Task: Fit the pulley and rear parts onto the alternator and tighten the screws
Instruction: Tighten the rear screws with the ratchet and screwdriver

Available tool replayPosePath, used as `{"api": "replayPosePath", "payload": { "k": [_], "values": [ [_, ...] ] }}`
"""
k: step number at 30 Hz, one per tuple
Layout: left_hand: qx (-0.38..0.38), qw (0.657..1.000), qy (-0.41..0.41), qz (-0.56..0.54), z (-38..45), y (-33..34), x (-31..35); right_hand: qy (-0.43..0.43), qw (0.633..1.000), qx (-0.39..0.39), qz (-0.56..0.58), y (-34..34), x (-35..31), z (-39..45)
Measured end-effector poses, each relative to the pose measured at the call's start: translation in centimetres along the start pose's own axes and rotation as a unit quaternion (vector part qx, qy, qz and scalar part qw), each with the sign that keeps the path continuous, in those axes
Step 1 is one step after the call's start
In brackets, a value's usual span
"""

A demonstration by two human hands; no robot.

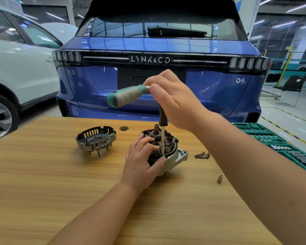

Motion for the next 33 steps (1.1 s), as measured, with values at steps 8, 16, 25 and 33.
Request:
{"api": "replayPosePath", "payload": {
  "k": [8, 16, 25, 33],
  "values": [
    [-0.002, 1.000, 0.000, 0.009, -0.2, 0.0, 0.2, 0.105, 0.969, -0.109, -0.196, -1.8, -0.6, 2.7],
    [0.003, 1.000, -0.008, 0.015, -0.2, 0.2, 0.3, 0.377, 0.869, -0.040, 0.319, -0.7, 2.2, 1.4],
    [-0.007, 1.000, -0.004, 0.015, 0.0, -0.1, 0.4, 0.299, 0.694, 0.117, 0.645, 2.2, 3.8, -1.0],
    [-0.013, 1.000, 0.011, 0.009, 0.4, -0.5, 0.6, -0.014, 0.980, 0.171, 0.098, -1.6, 0.4, -1.3]
  ]
}}
Point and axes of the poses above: each hand's wrist, its own z-axis towards the middle knuckle, its own y-axis out of the palm, x = y × z, the point moved 7 cm from there along z, towards the middle knuckle, and after that the axes turned 8 degrees about -x, right-handed, at the moved point
